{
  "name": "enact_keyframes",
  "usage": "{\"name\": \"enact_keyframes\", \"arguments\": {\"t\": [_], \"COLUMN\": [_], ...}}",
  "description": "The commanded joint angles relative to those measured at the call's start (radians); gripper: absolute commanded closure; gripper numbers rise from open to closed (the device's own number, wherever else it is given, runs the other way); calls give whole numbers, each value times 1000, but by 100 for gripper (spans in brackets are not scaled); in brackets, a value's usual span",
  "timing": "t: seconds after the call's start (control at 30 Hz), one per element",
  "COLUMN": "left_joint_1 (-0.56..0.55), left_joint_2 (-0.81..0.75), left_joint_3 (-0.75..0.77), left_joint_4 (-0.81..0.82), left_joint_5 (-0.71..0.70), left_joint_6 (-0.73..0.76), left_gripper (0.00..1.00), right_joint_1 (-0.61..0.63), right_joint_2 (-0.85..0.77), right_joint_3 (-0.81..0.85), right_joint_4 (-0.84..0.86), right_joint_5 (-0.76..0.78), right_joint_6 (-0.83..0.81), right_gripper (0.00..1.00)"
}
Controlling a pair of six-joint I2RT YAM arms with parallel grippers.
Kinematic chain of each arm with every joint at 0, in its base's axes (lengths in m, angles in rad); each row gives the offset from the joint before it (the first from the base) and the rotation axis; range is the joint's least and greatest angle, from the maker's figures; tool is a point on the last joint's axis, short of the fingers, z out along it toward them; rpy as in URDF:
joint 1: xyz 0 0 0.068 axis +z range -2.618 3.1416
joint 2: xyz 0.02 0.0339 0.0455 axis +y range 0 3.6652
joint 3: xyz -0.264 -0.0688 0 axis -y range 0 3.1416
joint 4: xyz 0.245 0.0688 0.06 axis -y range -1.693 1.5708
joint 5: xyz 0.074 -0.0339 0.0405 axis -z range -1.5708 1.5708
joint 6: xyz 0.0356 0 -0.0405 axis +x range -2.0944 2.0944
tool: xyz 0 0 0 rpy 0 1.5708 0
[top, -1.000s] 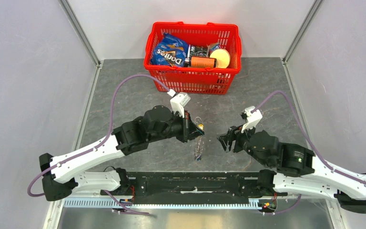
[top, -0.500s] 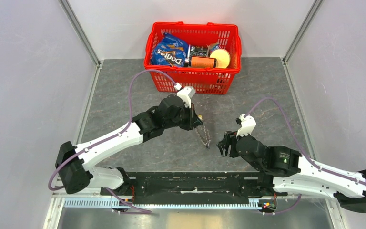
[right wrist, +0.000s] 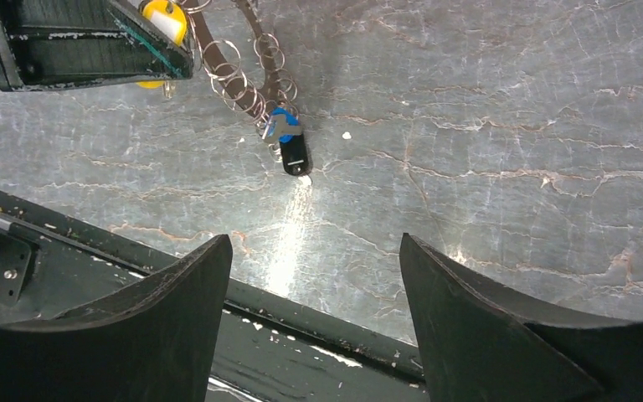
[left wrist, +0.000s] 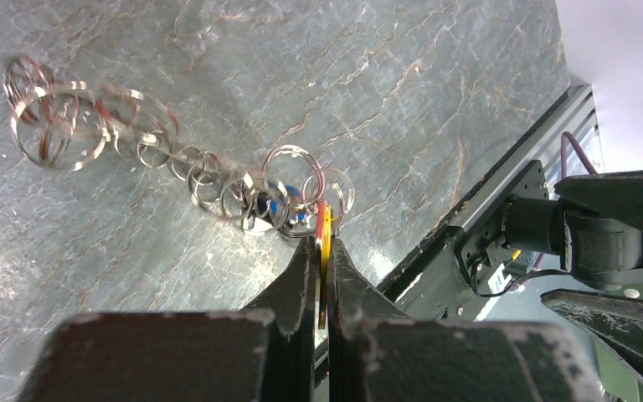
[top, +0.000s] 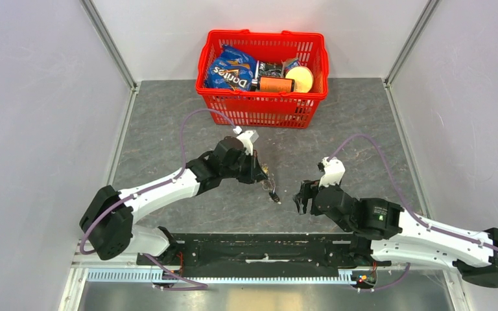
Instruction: Put the keys on the keyring
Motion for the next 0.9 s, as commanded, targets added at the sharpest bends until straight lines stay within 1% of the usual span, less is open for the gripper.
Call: {"name": "enact_keyframes", "arguments": {"t": [0.0, 0.23, 0.3, 0.47, 0.7, 0.73, 0.77, 0.83, 0.87], "left_joint_1": [20, 31, 31, 33, 44, 49, 51, 51, 51], "left_joint_2": [-8, -106, -132, -175, -129, -128, -132, -152, -166], "left_joint_3": [-65, -187, -206, -233, -232, -231, -231, -229, -224], "left_joint_4": [44, 45, 35, 19, 60, 67, 74, 82, 83], "left_joint_5": [22, 6, 2, 7, 37, 41, 44, 46, 47], "left_joint_6": [-2, -40, -51, -63, -43, -44, -42, -35, -29], "left_gripper": [96, 82, 81, 80, 79, 77, 73, 60, 55], "right_joint_1": [-1, -3, -2, -2, -2, -2, -2, -2, -3], "right_joint_2": [20, 54, 69, 107, 144, 149, 154, 167, 170], "right_joint_3": [11, 17, 21, 38, 55, 60, 71, 95, 109], "right_joint_4": [7, 9, 14, 24, 22, 14, -3, -48, -64], "right_joint_5": [37, 38, 36, 30, 38, 44, 52, 90, 101], "right_joint_6": [16, 19, 16, 14, 43, 51, 61, 105, 112], "right_gripper": [19, 16, 13, 12, 12, 11, 3, 3, 3]}}
